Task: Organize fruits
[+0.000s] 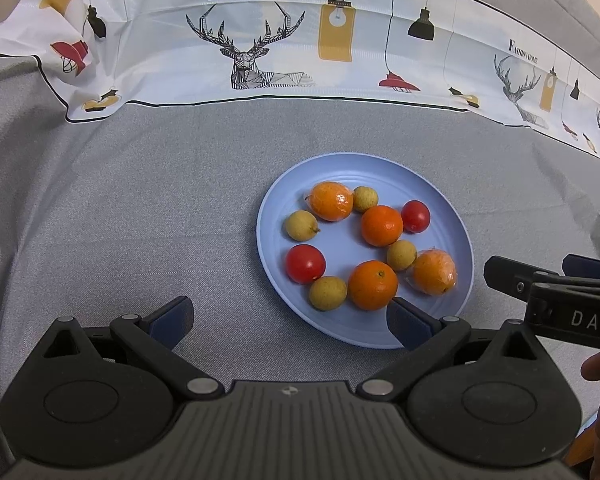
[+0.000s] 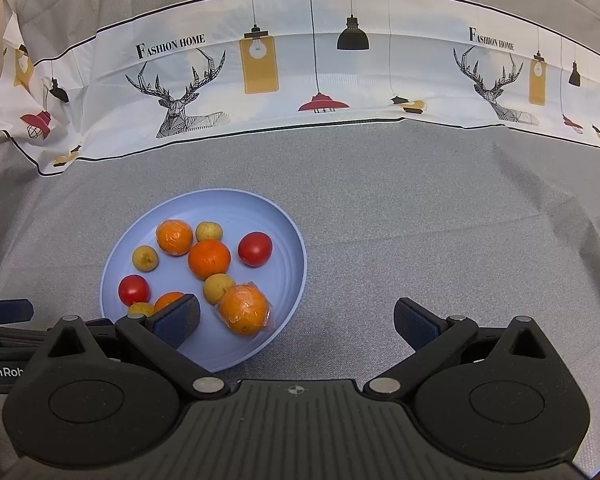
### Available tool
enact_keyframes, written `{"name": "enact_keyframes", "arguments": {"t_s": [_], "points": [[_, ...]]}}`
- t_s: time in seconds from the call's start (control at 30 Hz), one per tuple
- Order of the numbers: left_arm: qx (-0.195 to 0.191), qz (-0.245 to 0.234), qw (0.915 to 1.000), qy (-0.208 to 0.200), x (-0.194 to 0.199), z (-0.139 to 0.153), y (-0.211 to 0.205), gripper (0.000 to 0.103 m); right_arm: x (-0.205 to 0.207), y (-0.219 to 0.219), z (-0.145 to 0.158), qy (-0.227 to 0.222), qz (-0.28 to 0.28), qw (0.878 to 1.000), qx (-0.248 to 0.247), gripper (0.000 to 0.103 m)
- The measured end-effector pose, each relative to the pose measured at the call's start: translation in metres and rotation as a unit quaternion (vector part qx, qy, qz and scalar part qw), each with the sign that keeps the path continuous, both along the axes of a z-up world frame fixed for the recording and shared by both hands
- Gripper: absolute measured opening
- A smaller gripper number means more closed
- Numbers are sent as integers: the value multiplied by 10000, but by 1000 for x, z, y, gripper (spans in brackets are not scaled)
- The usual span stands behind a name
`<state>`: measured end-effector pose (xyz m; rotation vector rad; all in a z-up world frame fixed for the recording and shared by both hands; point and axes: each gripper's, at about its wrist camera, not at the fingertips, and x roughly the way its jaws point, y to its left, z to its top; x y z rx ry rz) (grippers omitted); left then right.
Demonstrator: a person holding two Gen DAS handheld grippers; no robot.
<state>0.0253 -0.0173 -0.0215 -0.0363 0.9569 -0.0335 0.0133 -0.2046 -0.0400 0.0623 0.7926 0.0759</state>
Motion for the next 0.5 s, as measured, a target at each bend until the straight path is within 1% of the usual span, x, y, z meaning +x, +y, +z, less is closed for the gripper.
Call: {"name": "enact_keyframes", "arguments": {"t_s": [0.5], "points": [[31,-11,10000,-6,1,1,-1,103,0,0,0,9,-2,10000,-8,102]]}}
